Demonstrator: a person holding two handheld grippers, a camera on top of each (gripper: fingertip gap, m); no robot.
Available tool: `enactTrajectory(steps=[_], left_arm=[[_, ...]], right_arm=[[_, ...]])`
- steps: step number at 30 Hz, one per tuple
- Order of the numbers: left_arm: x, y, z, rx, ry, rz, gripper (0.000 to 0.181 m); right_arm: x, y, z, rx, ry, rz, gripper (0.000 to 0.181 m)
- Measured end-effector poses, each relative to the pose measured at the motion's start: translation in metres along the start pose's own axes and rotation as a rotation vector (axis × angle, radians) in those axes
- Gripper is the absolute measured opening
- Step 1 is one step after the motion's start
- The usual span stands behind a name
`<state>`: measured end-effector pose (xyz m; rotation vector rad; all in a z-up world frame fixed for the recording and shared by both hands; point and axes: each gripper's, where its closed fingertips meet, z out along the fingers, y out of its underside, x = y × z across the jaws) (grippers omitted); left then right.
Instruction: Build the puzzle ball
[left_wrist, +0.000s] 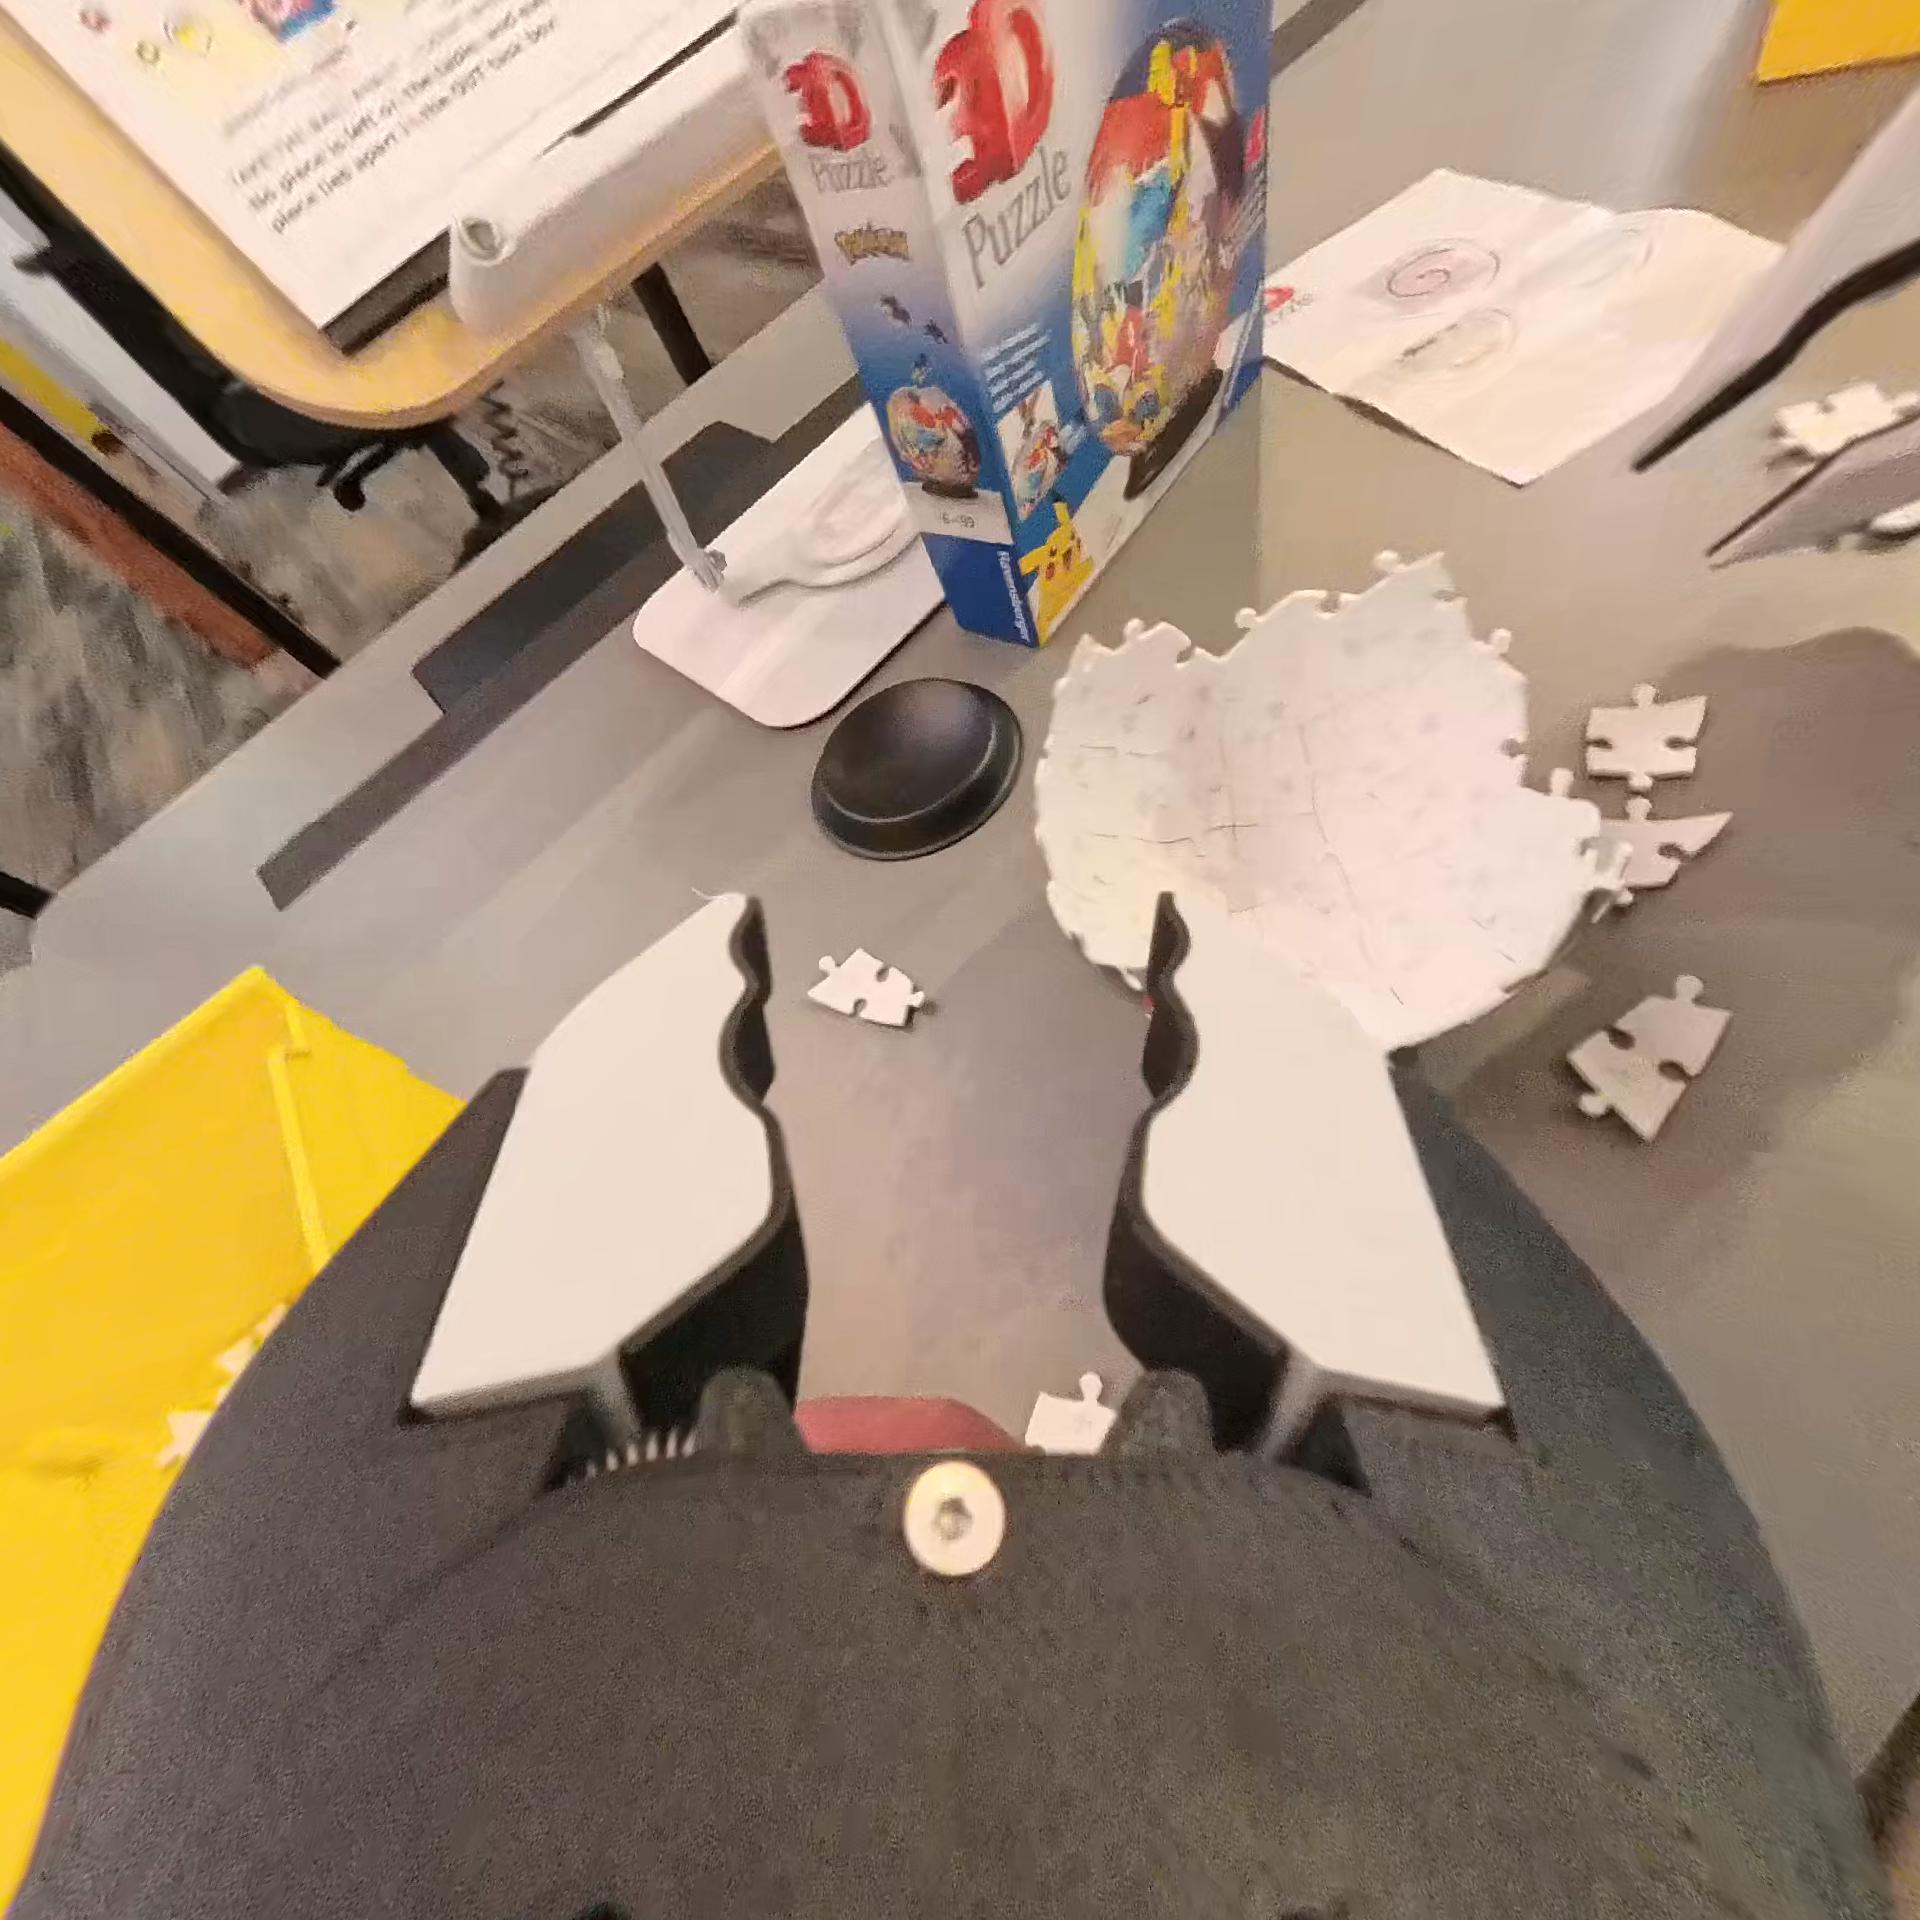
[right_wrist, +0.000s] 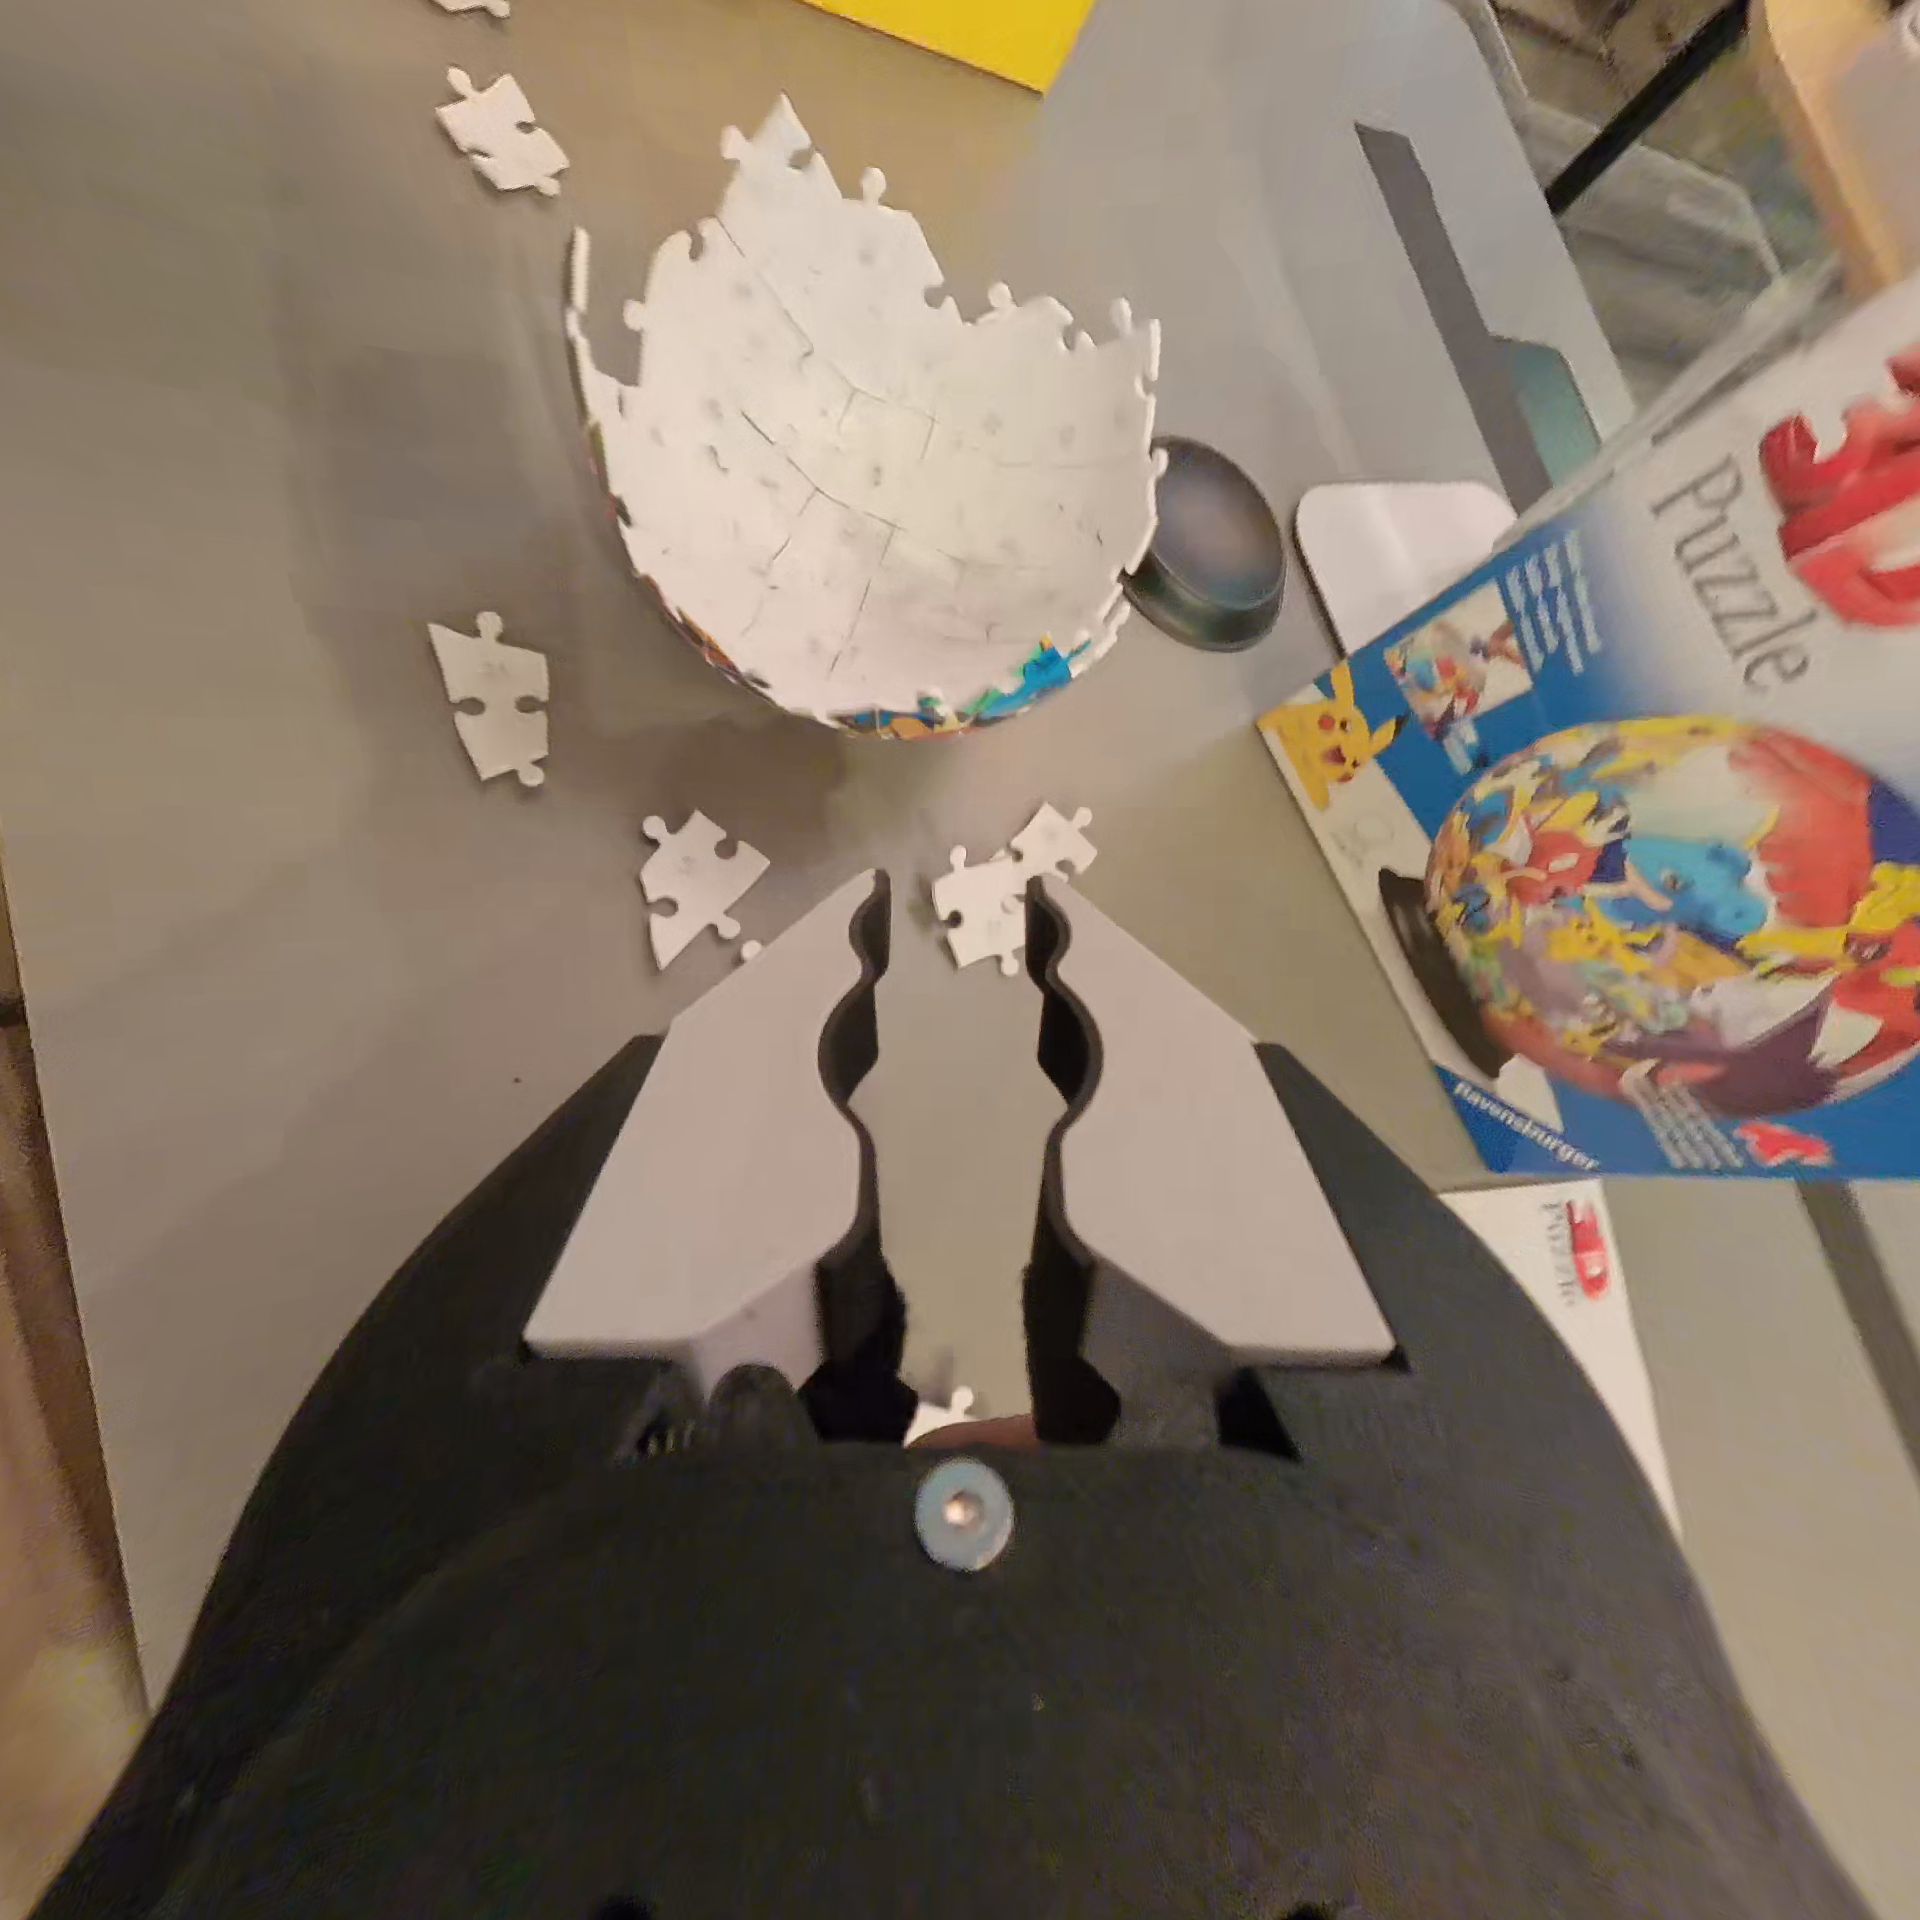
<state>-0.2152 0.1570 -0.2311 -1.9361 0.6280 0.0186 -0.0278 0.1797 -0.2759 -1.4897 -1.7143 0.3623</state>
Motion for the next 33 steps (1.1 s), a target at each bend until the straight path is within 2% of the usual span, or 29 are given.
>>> enactTrajectory(steps=[6, 11, 13, 17, 21, 24, 28, 33], left_arm=[[-0.004, -0.021, 0.017, -0.020, 0.065, -0.039, 0.066], [0.005, -0.027, 0.044, -0.183, 0.241, 0.021, 0.058], [0.003, -0.033, 0.057, -0.209, 0.262, 0.058, 0.056], [0.014, -0.022, 0.082, -0.346, 0.368, 0.160, 0.057], [0.023, 0.002, 0.102, -0.468, 0.388, 0.333, 0.050], [0.036, 0.012, 0.112, -0.515, 0.437, 0.335, 0.052], [0.043, 0.020, 0.117, -0.570, 0.483, 0.358, 0.037], [0.047, 0.023, 0.118, -0.574, 0.495, 0.348, 0.013]], right_arm=[[0.010, 0.010, -0.003, -0.007, 0.029, 0.161, 0.023], [-0.001, 0.007, -0.005, 0.008, 0.024, 0.190, 0.023], [-0.001, 0.009, -0.003, -0.002, 0.029, 0.184, 0.023], [0.007, 0.006, -0.005, 0.020, 0.045, 0.187, 0.022], [0.010, 0.006, -0.003, 0.030, 0.041, 0.194, 0.022], [0.013, 0.006, -0.001, 0.033, 0.038, 0.194, 0.022], [0.013, 0.006, 0.003, 0.036, 0.027, 0.196, 0.022], [0.014, 0.005, 0.006, 0.042, 0.018, 0.203, 0.022]])
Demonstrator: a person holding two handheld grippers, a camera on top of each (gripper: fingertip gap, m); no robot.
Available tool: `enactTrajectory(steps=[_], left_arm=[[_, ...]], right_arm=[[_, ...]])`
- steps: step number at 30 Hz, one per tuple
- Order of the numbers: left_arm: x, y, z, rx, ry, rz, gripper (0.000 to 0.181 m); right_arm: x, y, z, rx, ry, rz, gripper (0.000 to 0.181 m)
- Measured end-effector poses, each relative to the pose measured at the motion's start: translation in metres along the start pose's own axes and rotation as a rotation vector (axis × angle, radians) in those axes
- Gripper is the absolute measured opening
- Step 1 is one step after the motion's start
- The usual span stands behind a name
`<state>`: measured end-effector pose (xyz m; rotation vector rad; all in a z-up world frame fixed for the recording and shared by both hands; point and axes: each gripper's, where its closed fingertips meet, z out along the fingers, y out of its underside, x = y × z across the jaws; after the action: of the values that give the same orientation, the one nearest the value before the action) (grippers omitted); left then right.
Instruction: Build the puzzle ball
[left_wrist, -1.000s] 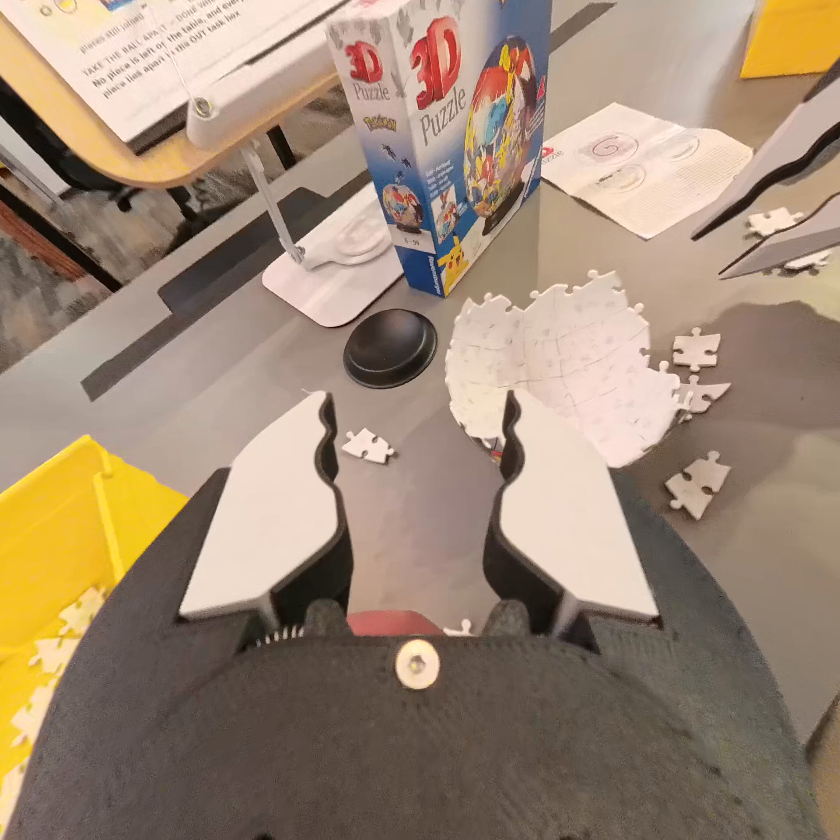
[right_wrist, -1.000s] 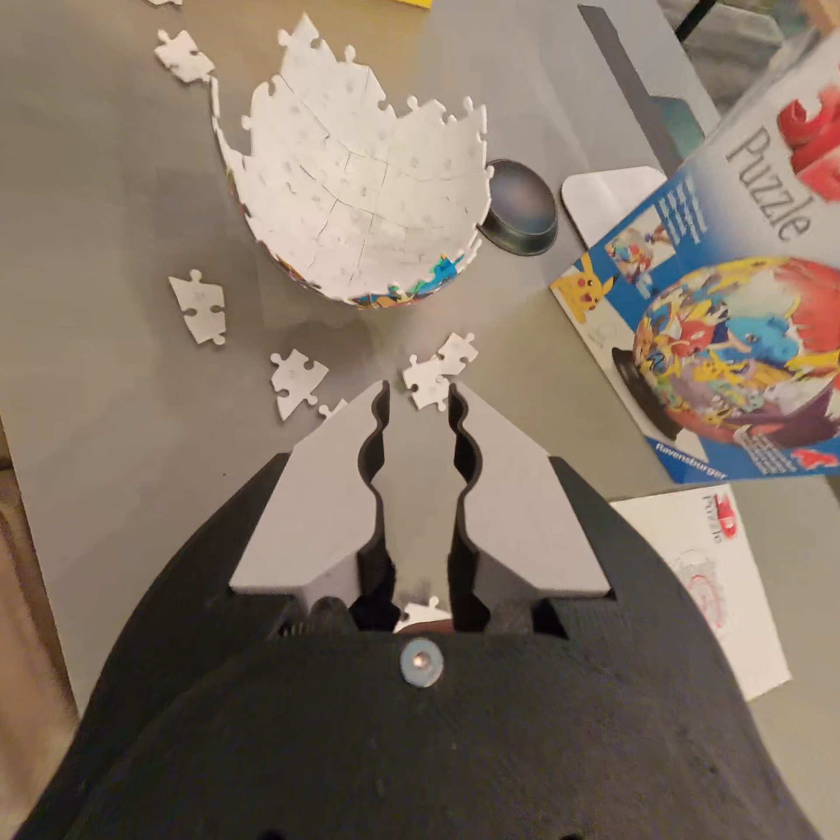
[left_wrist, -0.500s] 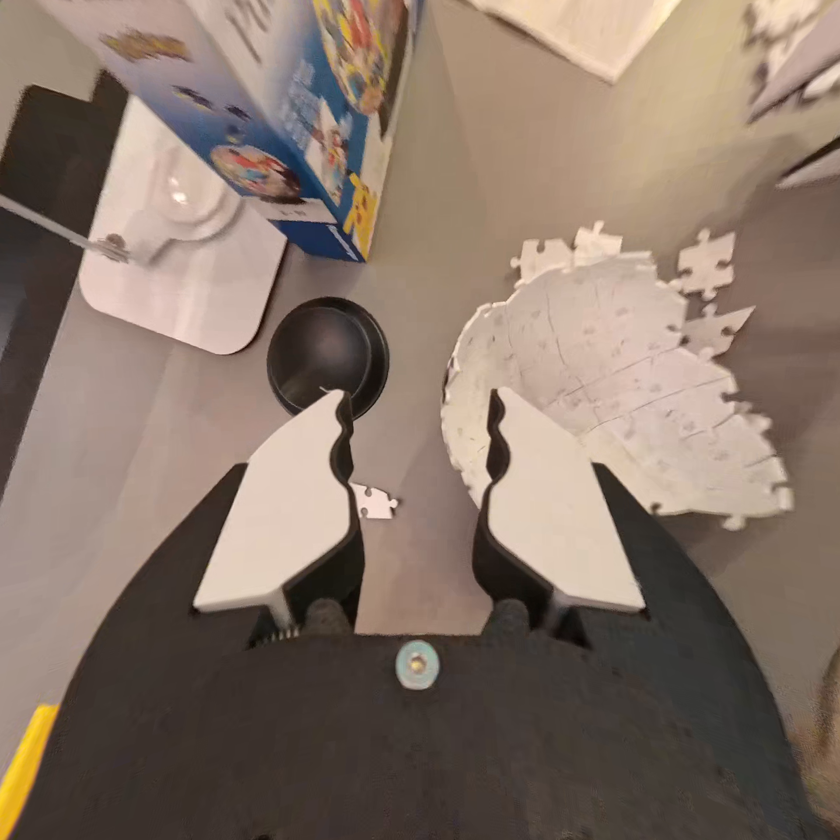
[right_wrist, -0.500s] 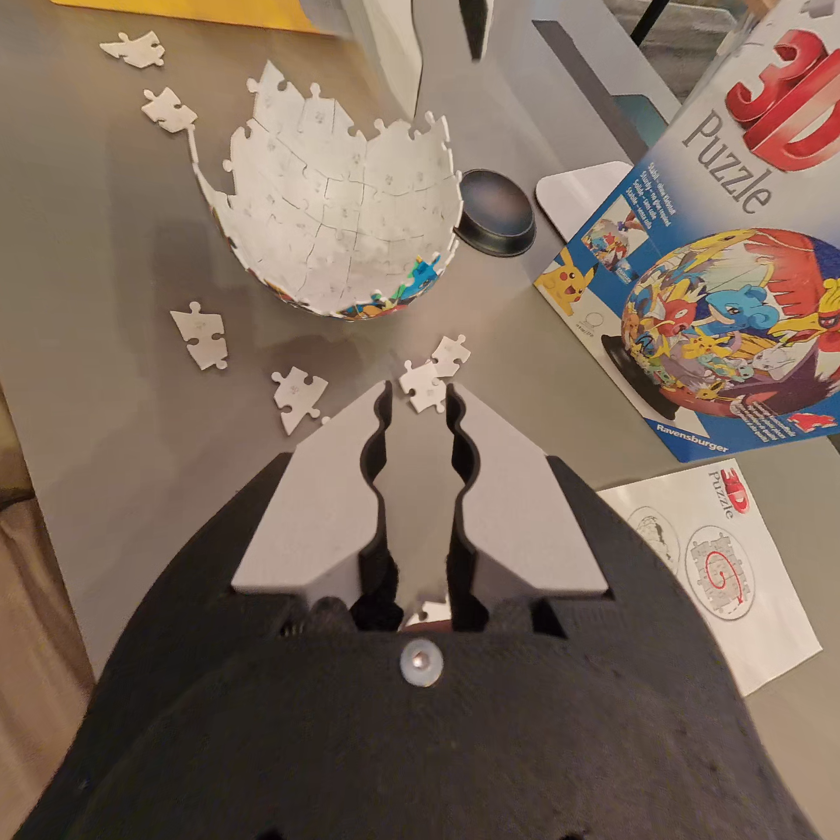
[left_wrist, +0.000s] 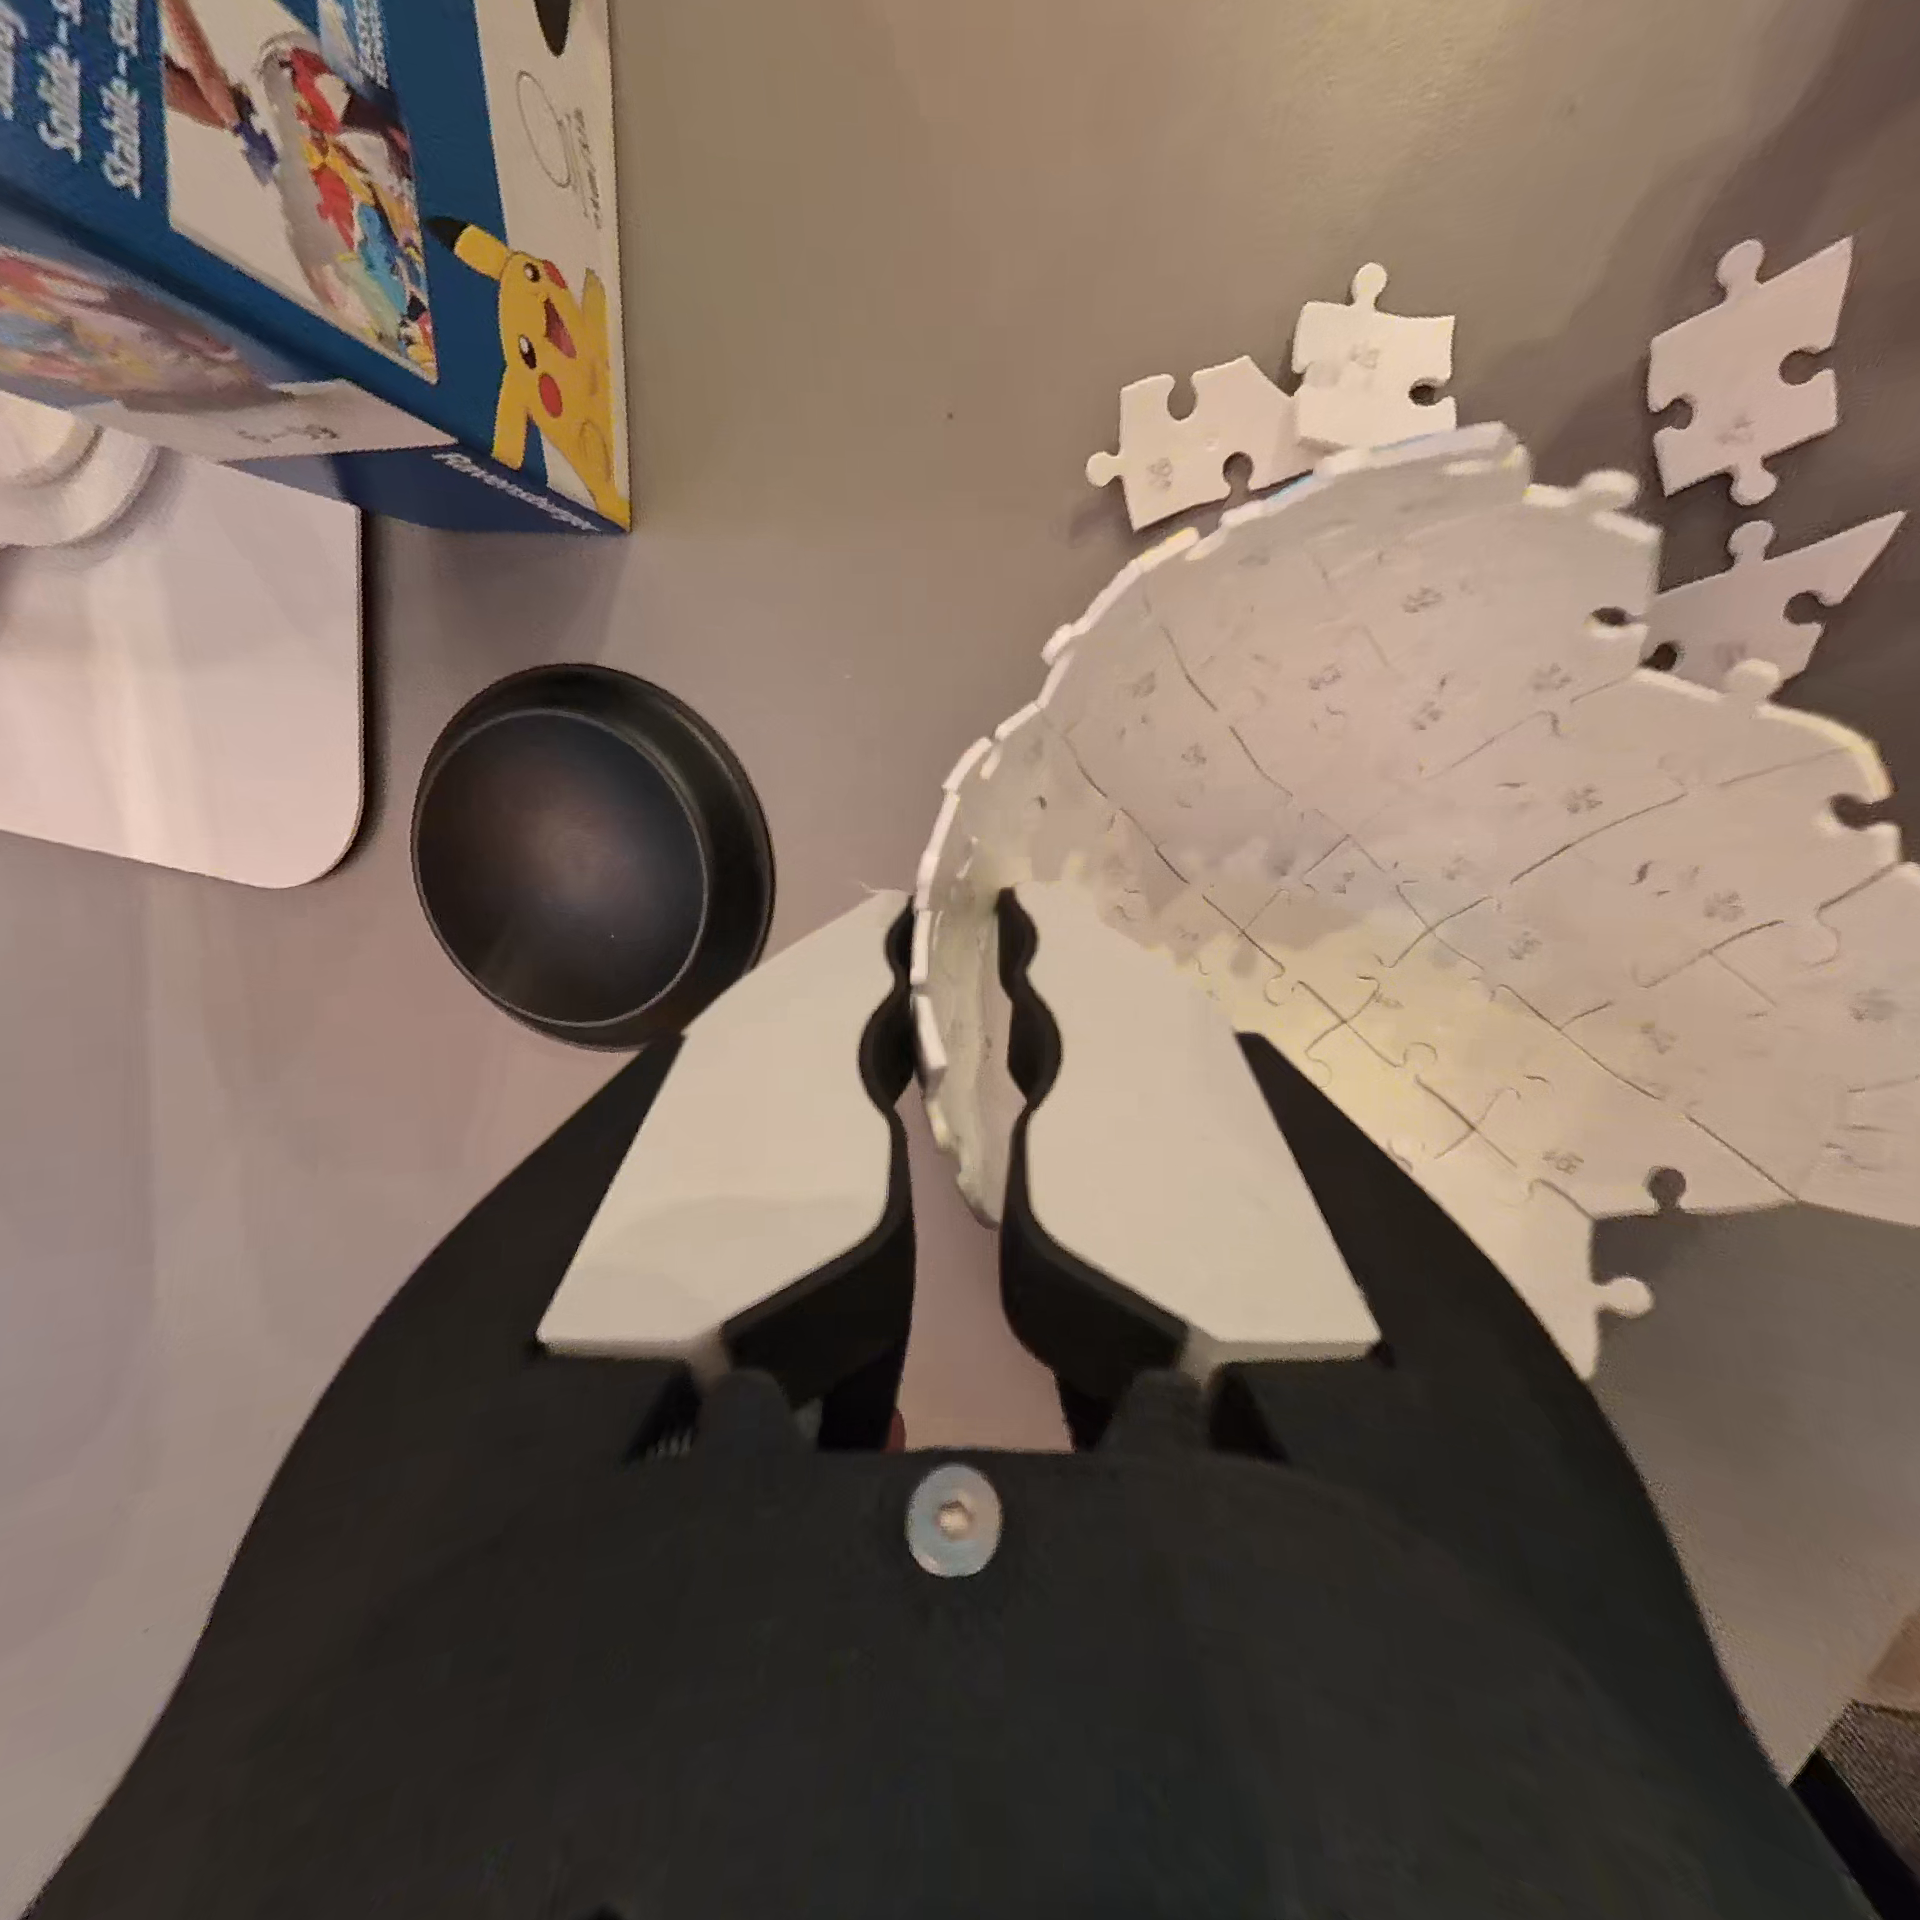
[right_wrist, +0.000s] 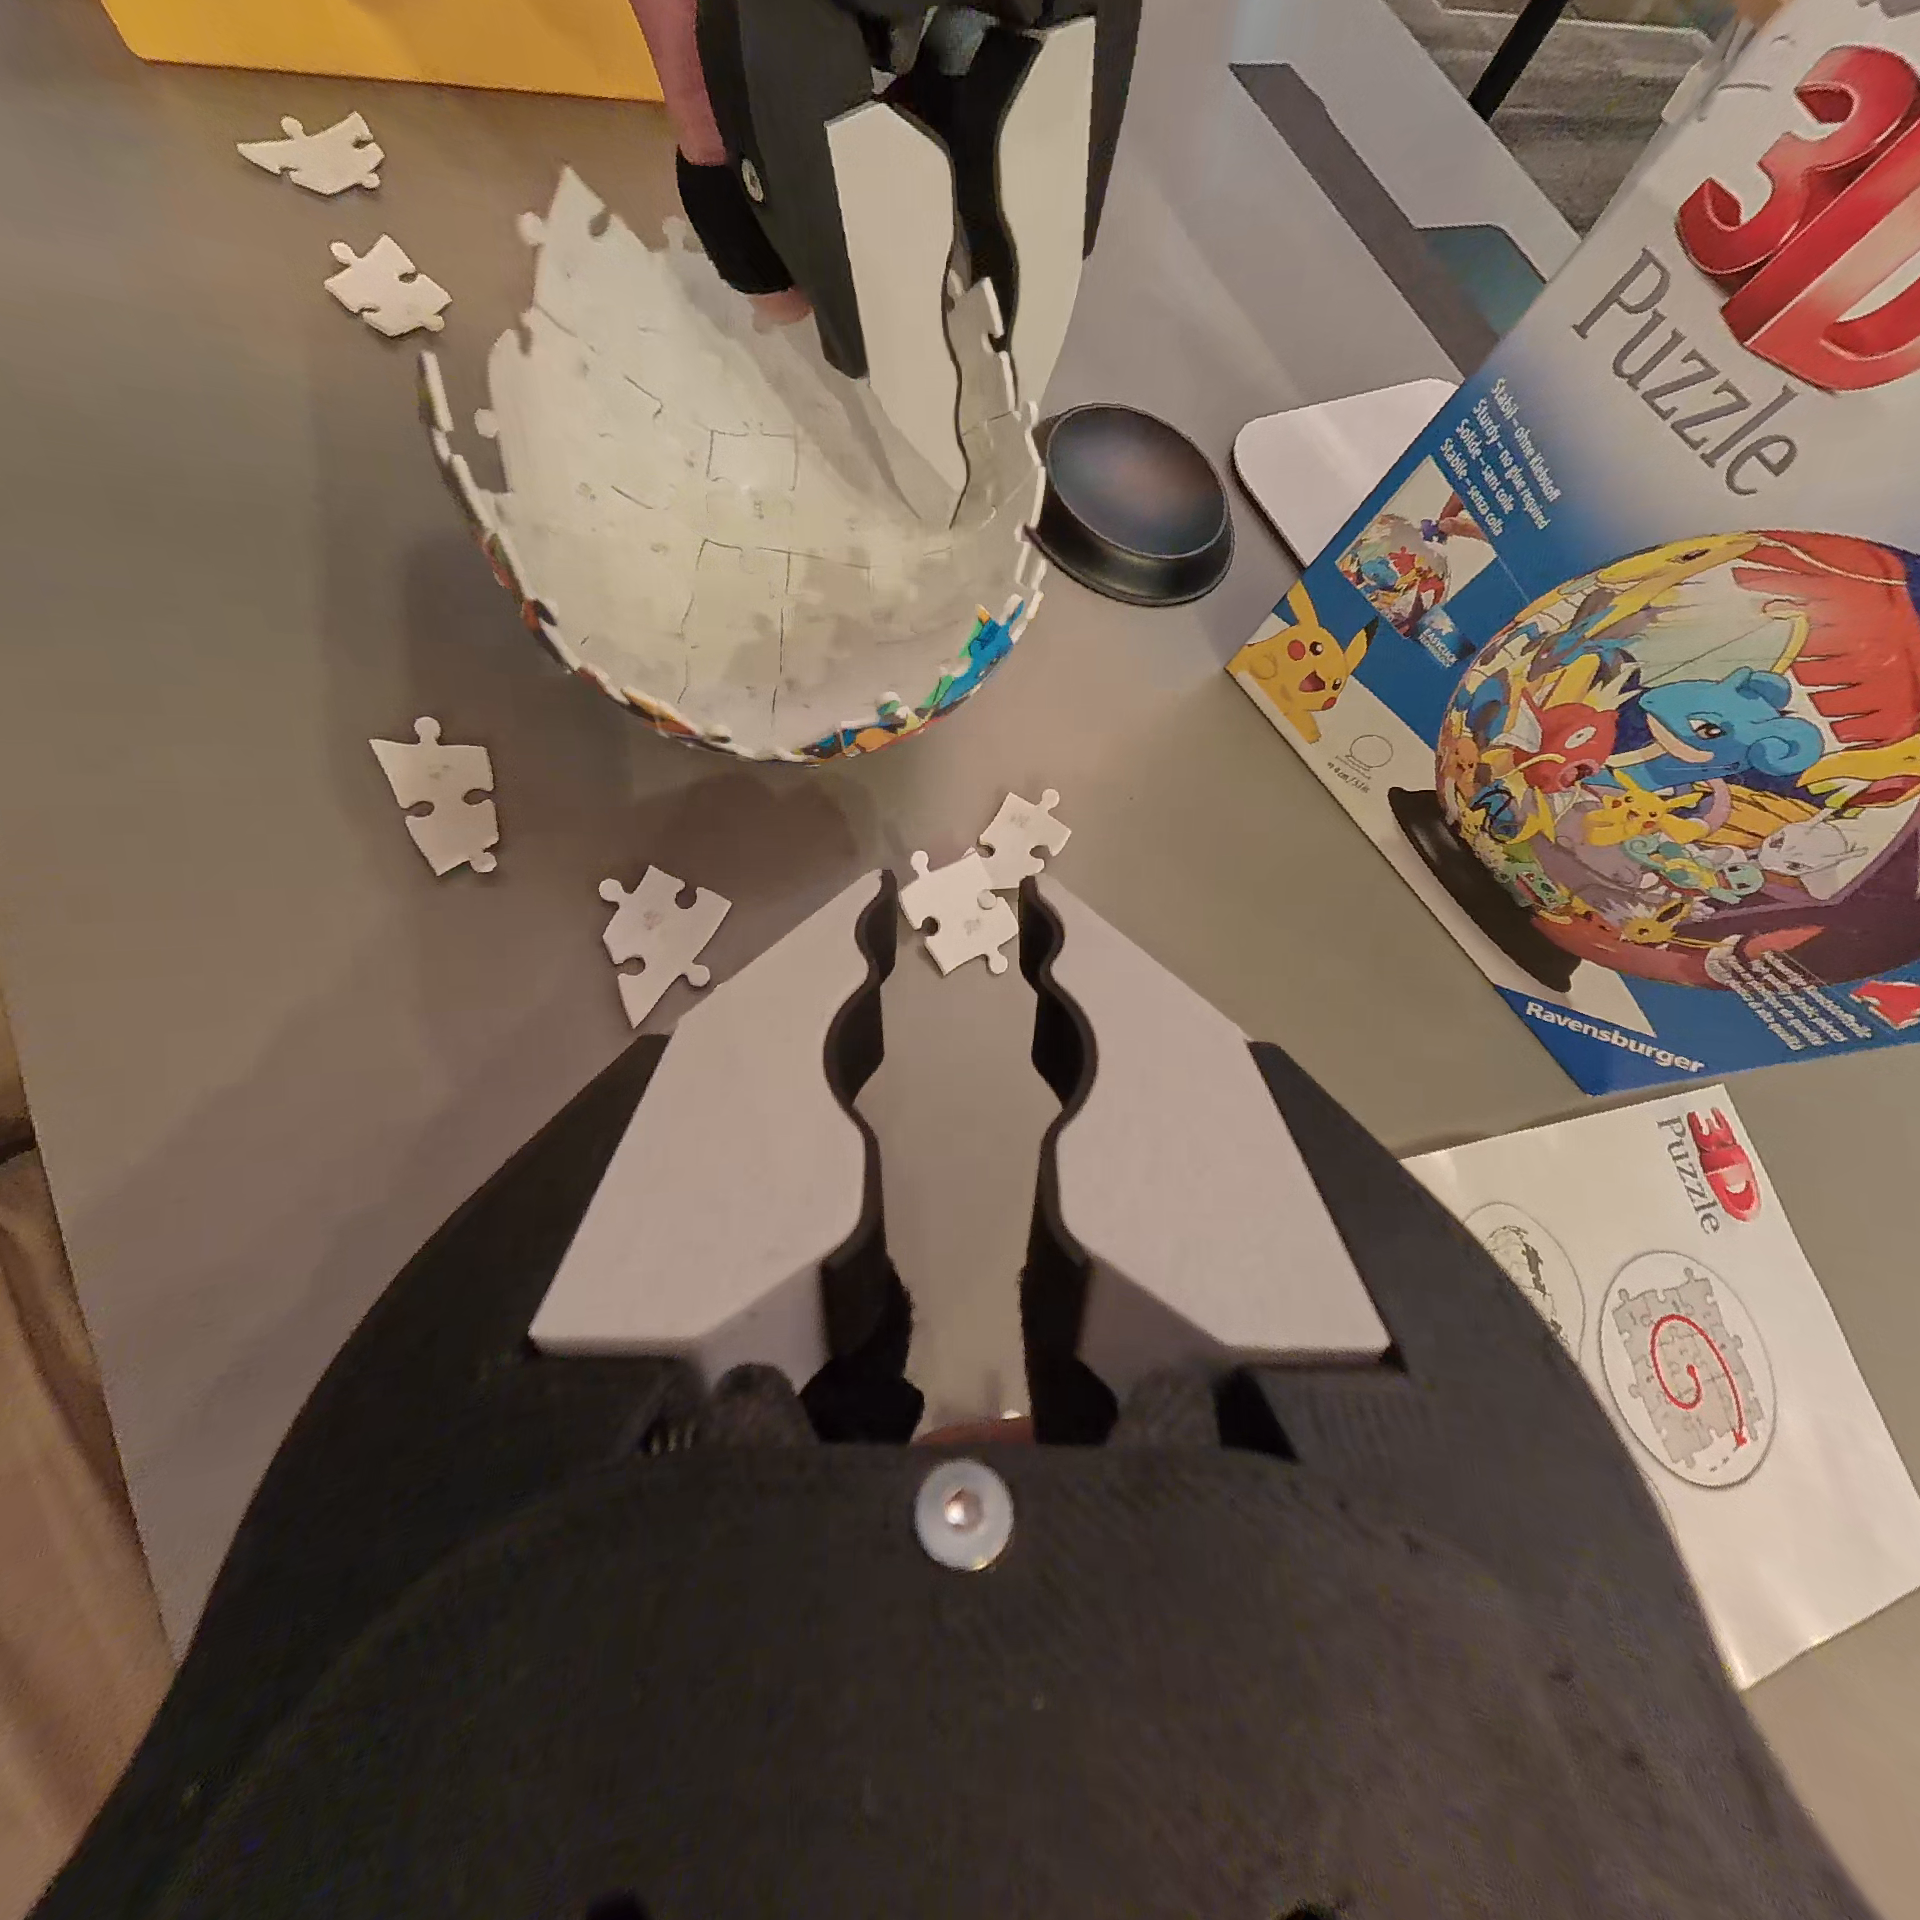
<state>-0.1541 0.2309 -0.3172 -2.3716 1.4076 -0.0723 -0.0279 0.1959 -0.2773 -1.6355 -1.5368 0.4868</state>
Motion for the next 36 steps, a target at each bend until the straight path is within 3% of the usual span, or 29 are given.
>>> enactTrajectory(steps=[7, 16, 29, 36], left_arm=[[0.003, 0.002, -0.018, 0.047, -0.069, -0.059, 0.006], [-0.004, 0.014, -0.050, 0.060, -0.356, -0.051, 0.004], [-0.003, 0.016, -0.095, 0.232, -0.705, -0.099, 0.004], [0.003, 0.014, -0.110, 0.331, -0.821, -0.116, 0.004]], right_arm=[[0.003, 0.003, 0.001, -0.002, -0.005, 0.016, 0.022], [-0.001, 0.004, 0.004, -0.017, -0.007, 0.008, 0.022], [-0.012, 0.010, 0.013, -0.052, -0.038, 0.006, 0.023], [-0.022, 0.013, 0.019, -0.073, -0.071, -0.006, 0.024]])
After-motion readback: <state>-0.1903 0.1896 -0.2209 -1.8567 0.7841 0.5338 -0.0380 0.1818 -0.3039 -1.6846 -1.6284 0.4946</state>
